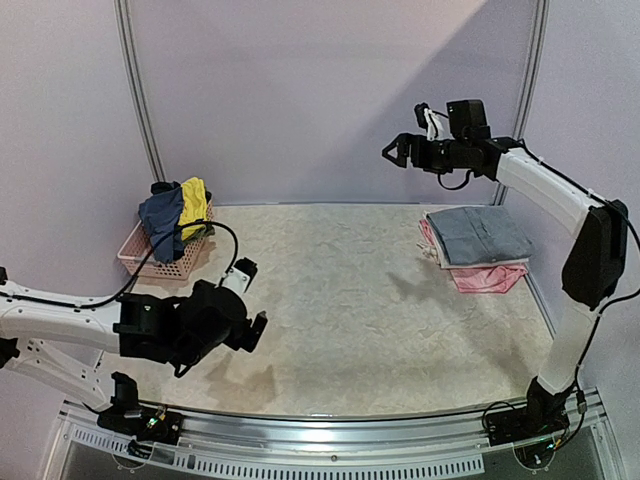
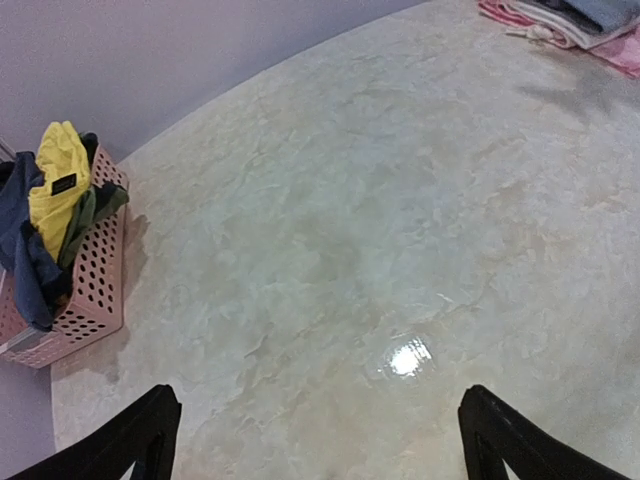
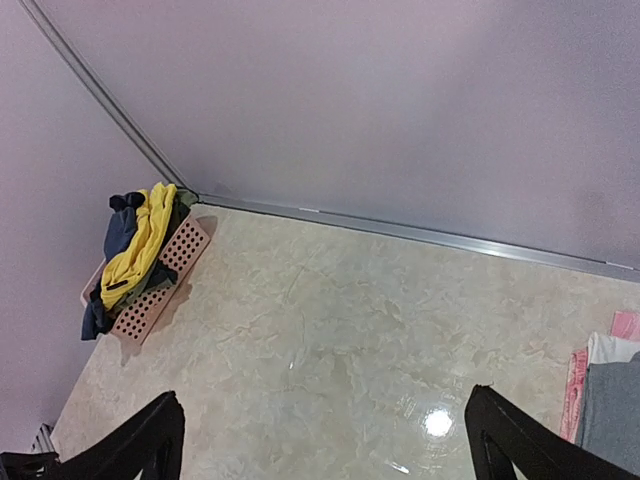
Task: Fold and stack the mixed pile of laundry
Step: Pick up the crumpled tank top and place it in the bin.
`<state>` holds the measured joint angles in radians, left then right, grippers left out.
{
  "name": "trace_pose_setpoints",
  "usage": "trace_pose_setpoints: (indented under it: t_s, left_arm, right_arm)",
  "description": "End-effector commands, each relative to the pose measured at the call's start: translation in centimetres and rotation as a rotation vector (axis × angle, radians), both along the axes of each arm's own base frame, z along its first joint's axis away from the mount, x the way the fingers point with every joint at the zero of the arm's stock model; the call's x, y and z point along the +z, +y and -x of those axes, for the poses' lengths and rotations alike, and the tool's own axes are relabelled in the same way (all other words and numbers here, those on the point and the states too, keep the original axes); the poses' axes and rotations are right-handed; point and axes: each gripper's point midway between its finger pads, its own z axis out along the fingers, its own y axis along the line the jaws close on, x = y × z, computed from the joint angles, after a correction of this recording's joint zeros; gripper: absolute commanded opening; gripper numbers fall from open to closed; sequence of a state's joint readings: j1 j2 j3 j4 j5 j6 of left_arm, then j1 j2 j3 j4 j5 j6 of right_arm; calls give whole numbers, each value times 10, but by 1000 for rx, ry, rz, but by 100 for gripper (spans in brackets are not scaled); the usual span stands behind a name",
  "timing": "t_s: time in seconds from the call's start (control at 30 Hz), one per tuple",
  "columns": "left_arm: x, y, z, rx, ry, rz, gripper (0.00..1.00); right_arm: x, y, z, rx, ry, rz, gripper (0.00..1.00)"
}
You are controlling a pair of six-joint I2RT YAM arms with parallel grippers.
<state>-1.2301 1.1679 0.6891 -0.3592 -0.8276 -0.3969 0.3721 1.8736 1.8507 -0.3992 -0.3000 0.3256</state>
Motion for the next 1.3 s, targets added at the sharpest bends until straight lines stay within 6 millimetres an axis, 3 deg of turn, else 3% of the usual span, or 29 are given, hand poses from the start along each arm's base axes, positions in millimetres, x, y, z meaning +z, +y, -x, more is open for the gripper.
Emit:
trace_pose_setpoints:
  t_s: [0.0,0.23,0.47,0.83,1.07,1.27]
  left_arm:
    - [25,37,-9,102,-42,-16,100]
    - [65,85,-29,258,-64,48,99]
    - [82,140,-38,439,-65,75,96]
    - [73,197,-67,631,2,211,88]
    - [59,233,-96,728,30,349,76]
    - [44,269,-131,805,39,512,67]
  right_arm:
    - [-3,7,34,3,-25,39,99]
    - [-23,20,93,41,-23,-15,99]
    - [-70,25,136,77,75,8,99]
    - [-110,53,195,227,133,32,99]
    - [-141,51,219,234,194,14,99]
    - [-149,47,230,225,208,-3,99]
